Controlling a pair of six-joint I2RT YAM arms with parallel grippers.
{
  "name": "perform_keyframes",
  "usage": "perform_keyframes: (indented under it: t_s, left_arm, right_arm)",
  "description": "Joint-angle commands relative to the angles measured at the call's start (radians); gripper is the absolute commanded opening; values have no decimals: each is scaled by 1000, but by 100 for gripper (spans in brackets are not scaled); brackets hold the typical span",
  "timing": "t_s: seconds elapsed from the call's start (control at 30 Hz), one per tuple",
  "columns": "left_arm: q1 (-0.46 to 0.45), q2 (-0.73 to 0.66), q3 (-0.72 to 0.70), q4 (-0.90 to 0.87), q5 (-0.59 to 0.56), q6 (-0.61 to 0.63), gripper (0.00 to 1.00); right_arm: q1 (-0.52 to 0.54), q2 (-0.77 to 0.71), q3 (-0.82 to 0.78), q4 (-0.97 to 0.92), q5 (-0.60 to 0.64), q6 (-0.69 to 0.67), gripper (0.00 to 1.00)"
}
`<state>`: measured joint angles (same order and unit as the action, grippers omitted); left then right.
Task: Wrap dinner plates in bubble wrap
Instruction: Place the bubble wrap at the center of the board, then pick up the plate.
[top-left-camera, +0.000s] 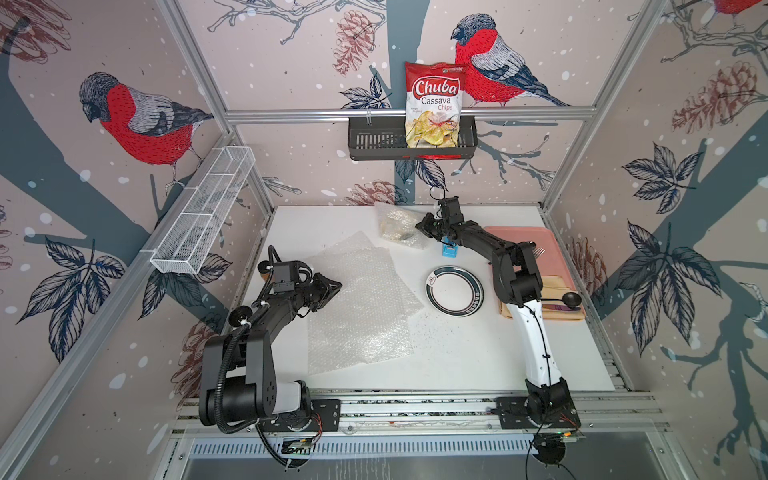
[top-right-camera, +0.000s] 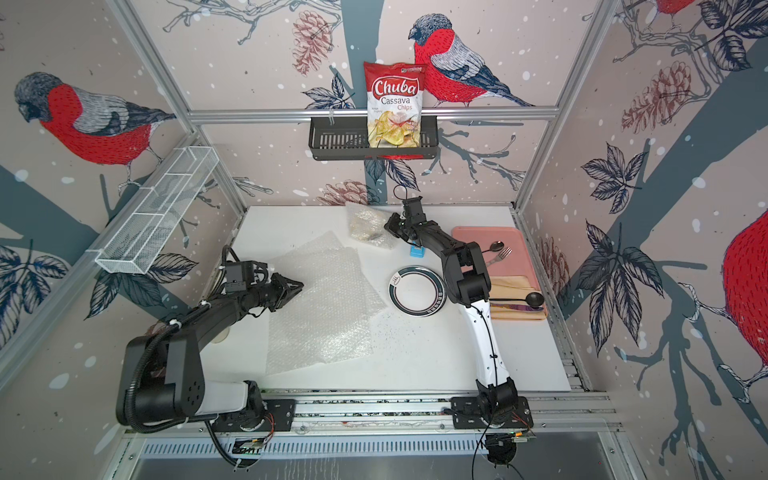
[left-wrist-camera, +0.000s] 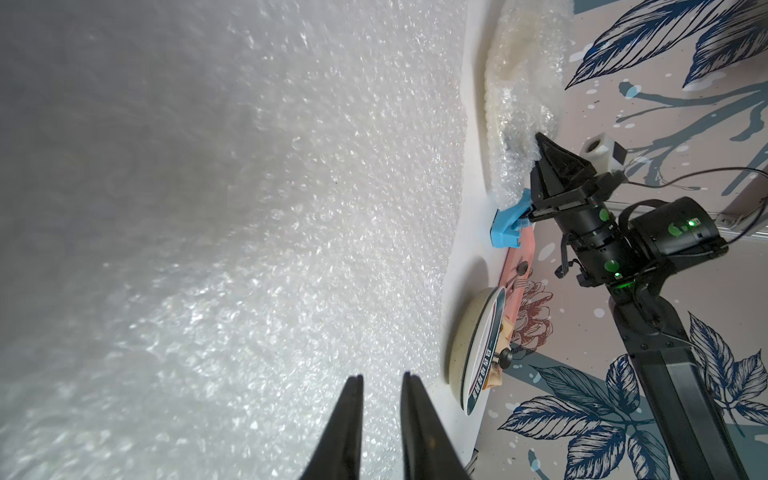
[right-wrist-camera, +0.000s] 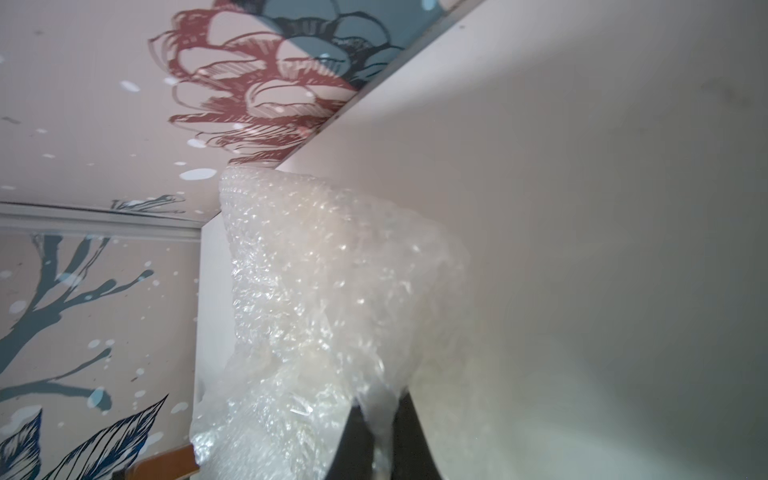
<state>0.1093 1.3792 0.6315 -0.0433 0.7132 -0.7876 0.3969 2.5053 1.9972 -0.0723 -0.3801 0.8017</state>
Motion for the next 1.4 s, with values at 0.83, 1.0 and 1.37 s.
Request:
perform_keyframes:
  t_s: [0.83,1.0,1.37]
  left_arm:
    - [-510,231,196,201,-35,-28,50]
    - [-627,375,354,156,-66,58,52]
    - [-692,617,578,94,-102,139,50]
  right_arm:
    - [-47,-661,-646,-73,94,-231,50]
    - [-75,-826,-850,-57,83,-239,50]
    - [-110,-1009,-1053,-12,7,-226,50]
